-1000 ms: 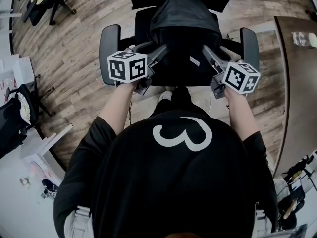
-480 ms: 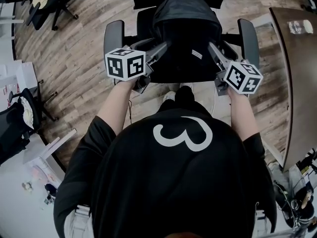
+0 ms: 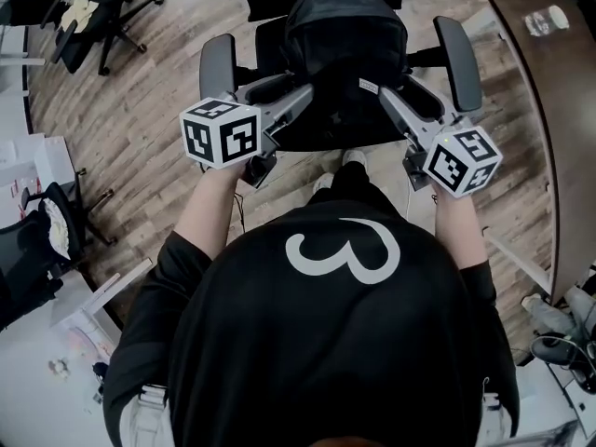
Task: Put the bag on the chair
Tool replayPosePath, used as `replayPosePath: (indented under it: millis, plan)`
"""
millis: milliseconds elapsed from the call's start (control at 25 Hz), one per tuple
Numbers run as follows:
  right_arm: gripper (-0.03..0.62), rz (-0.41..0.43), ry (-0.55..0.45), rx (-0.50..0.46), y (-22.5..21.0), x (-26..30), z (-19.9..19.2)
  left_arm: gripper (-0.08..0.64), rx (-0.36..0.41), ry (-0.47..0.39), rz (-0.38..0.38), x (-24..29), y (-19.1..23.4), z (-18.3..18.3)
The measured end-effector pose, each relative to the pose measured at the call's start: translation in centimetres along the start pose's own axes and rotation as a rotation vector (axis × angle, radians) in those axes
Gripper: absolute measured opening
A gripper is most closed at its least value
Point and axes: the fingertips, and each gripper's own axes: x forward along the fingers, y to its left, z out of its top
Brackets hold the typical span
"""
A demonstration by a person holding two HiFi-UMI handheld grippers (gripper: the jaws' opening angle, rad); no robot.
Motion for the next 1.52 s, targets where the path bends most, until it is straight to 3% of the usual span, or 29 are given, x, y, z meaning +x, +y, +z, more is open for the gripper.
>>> replayPosePath:
  millis: [320, 520, 640, 800, 1080, 1240, 1520]
  plan:
    - [0.213, 0.192, -0.006, 0.078, 7.7, -3.5, 0.4, 0.193, 0.079, -0.06, -0.117, -3.3, -6.2, 0.2]
    - [0.081, 0.274, -0.052, 0.12, 10.5, -6.2, 1.5, 0.115, 0.111, -0.07, -0.202, -4.6, -10.3, -0.4]
    - [0.052, 0.294, -0.044, 0.157, 10.7, -7.1, 0.8, 0.05, 0.12, -0.082, -0.255, -5.2, -12.6, -0.7]
    - [0.034, 0.318, -0.038, 0.167, 11.5, -9.6, -0.8, 0.028, 0.137, -0.081, -0.305, -6.0, -16.6, -2.1]
    - [0.031, 0.334, -0.038, 0.084, 13.7, -14.7, -1.7, 0.016, 0.201, -0.095, -0.252, -7.4, -21.7, -5.2]
    - [0.026, 0.358, -0.04, 0.085, 15.1, -17.3, -2.7, 0.016, 0.197, -0.123, -0.203, -8.7, -23.6, -6.8]
    - [0.025, 0.343, -0.064, 0.09, 17.9, -21.7, -2.3, 0.016, 0.242, -0.166, -0.189, -11.8, -28.5, -7.9]
